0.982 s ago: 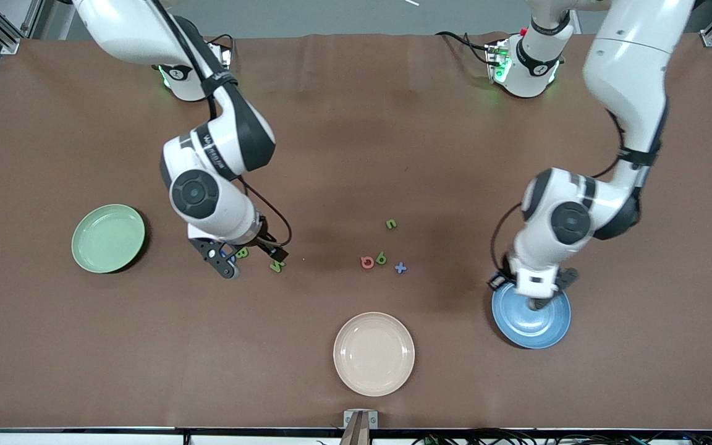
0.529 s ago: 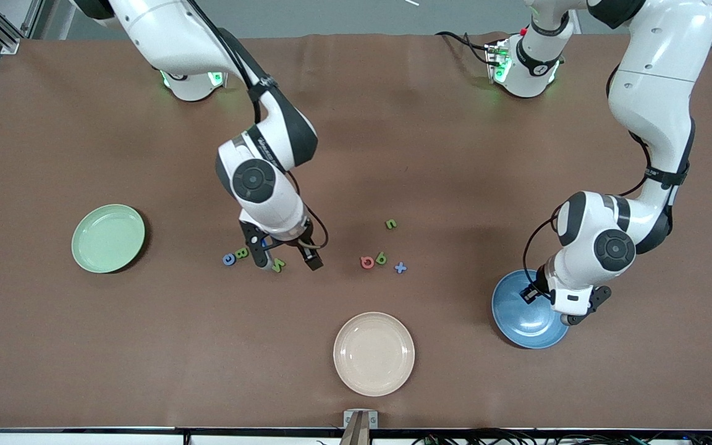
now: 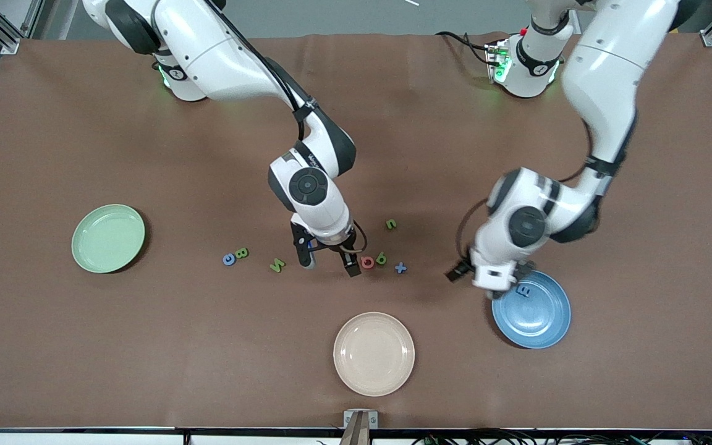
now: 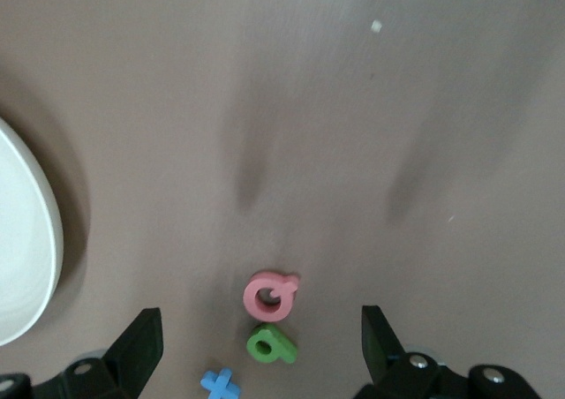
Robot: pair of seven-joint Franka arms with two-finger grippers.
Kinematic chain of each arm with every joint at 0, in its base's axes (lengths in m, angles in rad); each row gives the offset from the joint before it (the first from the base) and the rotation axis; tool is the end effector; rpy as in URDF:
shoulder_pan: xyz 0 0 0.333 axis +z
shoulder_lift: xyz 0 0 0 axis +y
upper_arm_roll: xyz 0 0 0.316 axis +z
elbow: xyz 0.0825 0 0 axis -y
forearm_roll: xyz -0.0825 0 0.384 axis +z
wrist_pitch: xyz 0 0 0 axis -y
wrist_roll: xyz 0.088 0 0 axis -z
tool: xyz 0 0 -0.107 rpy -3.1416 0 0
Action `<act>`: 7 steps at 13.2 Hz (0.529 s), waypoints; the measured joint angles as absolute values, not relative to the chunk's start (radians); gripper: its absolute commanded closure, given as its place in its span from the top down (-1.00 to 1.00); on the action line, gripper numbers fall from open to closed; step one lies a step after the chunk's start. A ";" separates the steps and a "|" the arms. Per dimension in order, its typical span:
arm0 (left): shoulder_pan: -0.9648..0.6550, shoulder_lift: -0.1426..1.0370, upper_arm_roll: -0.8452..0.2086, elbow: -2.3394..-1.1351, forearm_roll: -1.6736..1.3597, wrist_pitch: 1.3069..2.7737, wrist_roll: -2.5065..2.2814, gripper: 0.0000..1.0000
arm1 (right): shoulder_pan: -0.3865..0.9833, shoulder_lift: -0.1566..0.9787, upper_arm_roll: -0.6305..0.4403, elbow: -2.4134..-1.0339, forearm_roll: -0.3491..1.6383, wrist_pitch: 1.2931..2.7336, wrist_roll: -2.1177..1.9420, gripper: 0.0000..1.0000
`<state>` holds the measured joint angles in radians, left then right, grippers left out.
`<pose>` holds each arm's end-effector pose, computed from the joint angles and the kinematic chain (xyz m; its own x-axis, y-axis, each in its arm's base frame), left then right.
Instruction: Sort upper and lower case letters into plates
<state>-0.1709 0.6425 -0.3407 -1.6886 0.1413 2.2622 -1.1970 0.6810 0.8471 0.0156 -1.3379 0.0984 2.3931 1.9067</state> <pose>0.6010 -0.3055 0.2392 0.7904 0.6046 -0.0987 0.6084 -0.7936 0.0102 0.5851 0.4867 0.2401 0.2937 -0.9435 -0.1537 -0.9495 -0.2693 -0.1613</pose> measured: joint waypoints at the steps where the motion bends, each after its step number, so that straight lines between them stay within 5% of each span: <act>1: -0.217 0.644 -0.348 -1.695 0.141 2.262 -1.255 0.97 | 0.688 0.865 0.016 -1.324 0.098 2.413 1.916 0.98; 7: -0.339 0.700 -0.350 -1.718 0.110 2.307 -1.400 0.65 | 0.699 0.938 0.011 -1.286 0.098 2.449 1.926 0.94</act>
<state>-0.3389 0.6995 -0.3498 -1.7181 0.1101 2.3071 -1.4004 0.6986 0.9375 0.0111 -1.2858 0.0984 2.4488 1.9259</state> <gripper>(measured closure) 0.088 0.013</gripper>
